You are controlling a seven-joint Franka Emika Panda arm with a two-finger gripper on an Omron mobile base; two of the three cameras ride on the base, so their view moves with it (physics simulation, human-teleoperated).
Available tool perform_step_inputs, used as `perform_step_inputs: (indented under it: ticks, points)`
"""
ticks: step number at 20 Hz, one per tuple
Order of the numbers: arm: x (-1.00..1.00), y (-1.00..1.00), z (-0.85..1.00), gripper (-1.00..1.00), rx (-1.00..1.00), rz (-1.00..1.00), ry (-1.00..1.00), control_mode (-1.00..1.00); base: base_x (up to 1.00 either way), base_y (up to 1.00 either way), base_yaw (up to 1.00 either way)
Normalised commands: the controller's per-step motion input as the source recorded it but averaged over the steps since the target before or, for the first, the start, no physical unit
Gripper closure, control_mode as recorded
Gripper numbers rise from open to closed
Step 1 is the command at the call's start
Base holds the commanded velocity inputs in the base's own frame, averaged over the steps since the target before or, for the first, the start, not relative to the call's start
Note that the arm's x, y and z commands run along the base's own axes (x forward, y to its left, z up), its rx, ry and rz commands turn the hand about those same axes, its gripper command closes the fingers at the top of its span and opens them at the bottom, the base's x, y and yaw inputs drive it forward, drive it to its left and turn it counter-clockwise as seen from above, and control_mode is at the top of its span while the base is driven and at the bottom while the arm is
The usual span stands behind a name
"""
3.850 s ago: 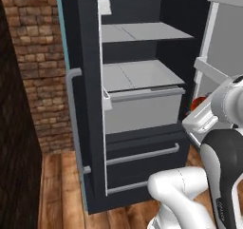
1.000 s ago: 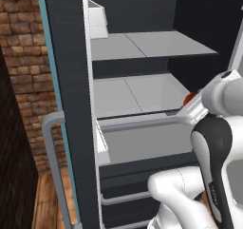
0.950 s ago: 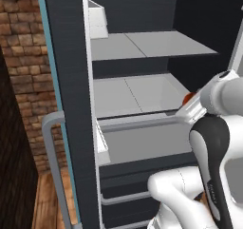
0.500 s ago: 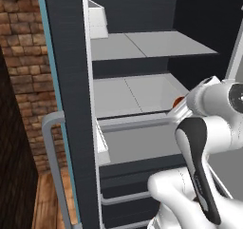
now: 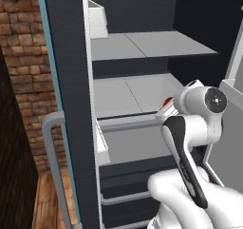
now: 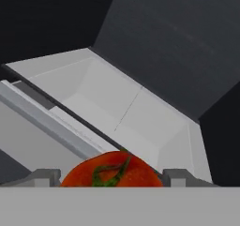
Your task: Place the beer on the top shelf of the fridge to keep it out of children's reach, and place the broccoli and tomato on lower shelves for easy access.
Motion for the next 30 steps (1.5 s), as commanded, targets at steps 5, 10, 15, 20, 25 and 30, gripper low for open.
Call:
perform_step_inputs:
  ticks: [5, 10, 15, 20, 25, 30]
  points:
    - [0.66, 0.0, -0.18, 1.0, 0.0, 0.0, 0.0, -1.0, 0.0, 0.0, 0.0]
    - [0.57, 0.0, -0.15, 1.0, 0.0, 0.0, 0.01, -1.0, 0.0, 0.0, 0.0]
    - [0.34, 0.0, -0.15, 1.0, 0.07, -0.09, 0.05, -1.0, 0.0, 0.0, 0.0]
    - [0.25, 0.0, -0.11, 1.0, 0.15, -0.23, 0.05, -1.0, 0.0, 0.0, 0.0]
    - [0.26, 0.0, -0.1, 1.0, 0.17, -0.21, 0.01, -1.0, 0.0, 0.0, 0.0]
    - [0.32, -0.06, -0.23, 1.0, 0.14, -0.05, 0.0, -1.0, 0.0, 0.0, 0.0]
